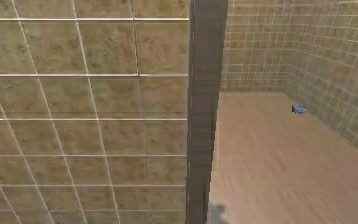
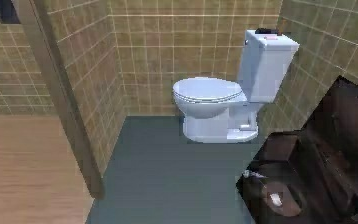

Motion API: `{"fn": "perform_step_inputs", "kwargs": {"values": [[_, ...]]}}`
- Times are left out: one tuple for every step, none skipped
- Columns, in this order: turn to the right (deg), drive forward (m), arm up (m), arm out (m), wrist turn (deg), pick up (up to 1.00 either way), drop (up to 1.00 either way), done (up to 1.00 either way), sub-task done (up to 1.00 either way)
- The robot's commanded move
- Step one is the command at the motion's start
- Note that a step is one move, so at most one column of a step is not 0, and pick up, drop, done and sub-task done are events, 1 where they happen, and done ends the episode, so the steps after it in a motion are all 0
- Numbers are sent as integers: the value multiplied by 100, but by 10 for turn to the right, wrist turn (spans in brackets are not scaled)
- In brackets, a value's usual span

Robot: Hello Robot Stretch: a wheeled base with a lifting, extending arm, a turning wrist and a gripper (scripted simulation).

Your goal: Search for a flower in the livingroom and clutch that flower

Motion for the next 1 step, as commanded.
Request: {"fn": "perform_step_inputs", "kwargs": {"values": [[450, 0, 0, 0, 0, 0, 0, 0, 0]]}}
